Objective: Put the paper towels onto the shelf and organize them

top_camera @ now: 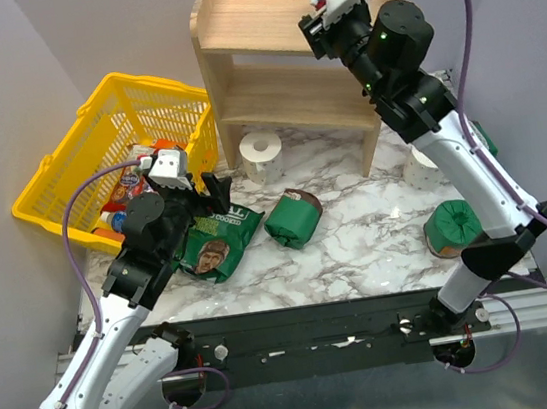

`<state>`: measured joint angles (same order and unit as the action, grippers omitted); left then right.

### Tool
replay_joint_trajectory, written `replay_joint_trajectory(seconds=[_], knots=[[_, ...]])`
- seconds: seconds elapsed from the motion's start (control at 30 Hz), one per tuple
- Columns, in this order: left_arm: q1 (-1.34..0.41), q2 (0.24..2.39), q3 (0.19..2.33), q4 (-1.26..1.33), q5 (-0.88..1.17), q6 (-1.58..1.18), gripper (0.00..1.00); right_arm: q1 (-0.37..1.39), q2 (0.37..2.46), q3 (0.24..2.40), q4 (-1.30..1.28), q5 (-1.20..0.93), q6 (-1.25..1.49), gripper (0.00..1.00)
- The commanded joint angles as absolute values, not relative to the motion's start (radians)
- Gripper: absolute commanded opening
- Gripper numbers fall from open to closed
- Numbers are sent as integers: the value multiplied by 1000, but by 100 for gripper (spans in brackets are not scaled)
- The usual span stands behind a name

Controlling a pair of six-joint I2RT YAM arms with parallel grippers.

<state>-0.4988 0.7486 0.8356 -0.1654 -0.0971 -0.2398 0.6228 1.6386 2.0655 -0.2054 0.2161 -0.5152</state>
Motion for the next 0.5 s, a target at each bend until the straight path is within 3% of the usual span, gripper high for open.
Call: replay_joint_trajectory(seconds=[0.0,0.47], knots=[[-495,742,838,-160,-107,-245,99,629,1542,2048,-319,92,-440,64],[-503,741,816,-149,-160,-239,99,629,1192,1787,-373,-58,-241,69]])
